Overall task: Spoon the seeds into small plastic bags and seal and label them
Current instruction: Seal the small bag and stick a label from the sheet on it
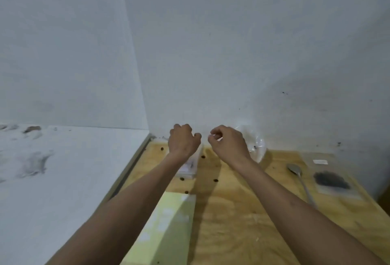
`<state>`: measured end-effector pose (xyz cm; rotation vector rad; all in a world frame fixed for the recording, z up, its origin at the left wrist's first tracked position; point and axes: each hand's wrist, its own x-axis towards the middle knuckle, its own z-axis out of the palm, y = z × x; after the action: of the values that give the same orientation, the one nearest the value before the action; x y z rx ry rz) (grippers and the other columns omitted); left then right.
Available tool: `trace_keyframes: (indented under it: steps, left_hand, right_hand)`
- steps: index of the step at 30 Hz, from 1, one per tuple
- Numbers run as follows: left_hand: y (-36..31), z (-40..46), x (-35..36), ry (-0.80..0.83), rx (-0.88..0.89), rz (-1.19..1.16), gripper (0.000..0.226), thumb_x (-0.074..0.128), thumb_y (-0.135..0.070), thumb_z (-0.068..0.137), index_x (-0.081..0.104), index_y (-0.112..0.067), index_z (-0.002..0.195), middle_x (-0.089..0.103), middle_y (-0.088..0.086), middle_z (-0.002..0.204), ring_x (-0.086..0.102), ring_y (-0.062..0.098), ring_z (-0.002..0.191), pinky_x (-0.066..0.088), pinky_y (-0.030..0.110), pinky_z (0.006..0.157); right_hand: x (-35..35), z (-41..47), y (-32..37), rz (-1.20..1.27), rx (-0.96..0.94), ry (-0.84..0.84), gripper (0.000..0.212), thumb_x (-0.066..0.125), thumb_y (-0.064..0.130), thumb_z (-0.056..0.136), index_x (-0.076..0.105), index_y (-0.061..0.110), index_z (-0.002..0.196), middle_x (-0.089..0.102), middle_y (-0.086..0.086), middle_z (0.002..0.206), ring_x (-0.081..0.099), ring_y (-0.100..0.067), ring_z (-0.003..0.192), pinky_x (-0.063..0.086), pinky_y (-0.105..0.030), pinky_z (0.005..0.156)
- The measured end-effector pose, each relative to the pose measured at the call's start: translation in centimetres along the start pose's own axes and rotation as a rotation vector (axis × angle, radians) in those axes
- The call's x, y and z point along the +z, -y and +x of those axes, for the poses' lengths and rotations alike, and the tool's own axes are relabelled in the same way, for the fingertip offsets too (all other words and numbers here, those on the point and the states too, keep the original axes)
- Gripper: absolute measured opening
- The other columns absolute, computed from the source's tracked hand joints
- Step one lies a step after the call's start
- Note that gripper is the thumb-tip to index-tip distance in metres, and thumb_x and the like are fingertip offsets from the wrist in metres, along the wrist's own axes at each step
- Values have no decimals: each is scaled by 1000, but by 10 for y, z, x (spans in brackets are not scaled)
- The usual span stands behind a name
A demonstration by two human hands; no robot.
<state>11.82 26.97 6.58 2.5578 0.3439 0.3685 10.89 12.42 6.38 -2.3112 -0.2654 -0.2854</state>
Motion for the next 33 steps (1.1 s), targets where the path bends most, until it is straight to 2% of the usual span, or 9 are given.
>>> trace_keyframes:
  steps: [3,6,9,10,13,18,22,29,33]
  left_hand:
    - [52,-2,-4,103,-167,142,34,55,-34,96,61,-6,114,53,21,134,51,38,123,46,41,96]
    - [87,-5,-6,195,-225,62,26,57,-34,97,54,-8,94,64,14,111,61,35,109,52,37,82]
    - [102,-8,-9,164,-264,-135,18,64,-19,91,53,-9,80,56,8,80,63,30,88,48,36,68]
    - [105,-8,-10,148,-281,-182,10,64,-14,90,61,-6,85,61,12,84,64,31,91,50,36,68]
    - [111,-5,-9,131,-321,-324,47,68,-10,90,59,-1,135,62,17,135,59,31,124,54,37,92]
    - [111,1,-10,112,-343,-563,55,76,-22,85,59,-11,136,63,12,134,62,33,117,55,36,75]
    - [110,9,-14,29,-297,-730,31,74,-43,88,69,-15,101,72,5,111,69,26,102,56,48,95]
    - [124,4,-49,-38,-288,-1105,20,76,-27,91,72,-14,105,72,-1,77,67,10,66,55,25,66]
    - [139,-4,-68,-129,-297,-1164,7,72,-17,93,69,-13,98,77,5,87,71,19,76,54,30,73]
  right_hand:
    - [45,-1,16,-29,131,194,25,59,34,90,67,14,77,64,1,72,61,-21,69,51,-31,66]
    - [79,-6,21,-60,238,237,40,60,35,91,45,15,59,41,0,53,42,-20,47,30,-26,47]
    - [94,-4,18,-22,335,219,28,67,24,88,53,18,65,49,-2,60,49,-19,52,34,-25,48]
    - [94,-2,18,23,360,226,10,68,18,87,65,18,78,61,-5,73,60,-21,66,44,-26,57]
    - [95,5,10,185,445,194,44,68,8,86,64,12,130,66,-9,128,64,-28,114,56,-39,94]
    - [79,7,4,333,364,113,35,71,11,89,64,19,122,69,-1,107,67,-22,98,56,-36,85]
    - [70,10,2,451,313,147,32,72,9,89,64,22,117,70,-3,95,69,-22,89,59,-40,89]
    - [76,-4,22,619,225,329,34,76,6,88,64,13,119,70,-10,94,69,-20,71,61,-42,86]
    - [90,-20,40,448,162,377,37,79,23,87,59,18,118,70,-2,92,72,-19,79,56,-28,66]
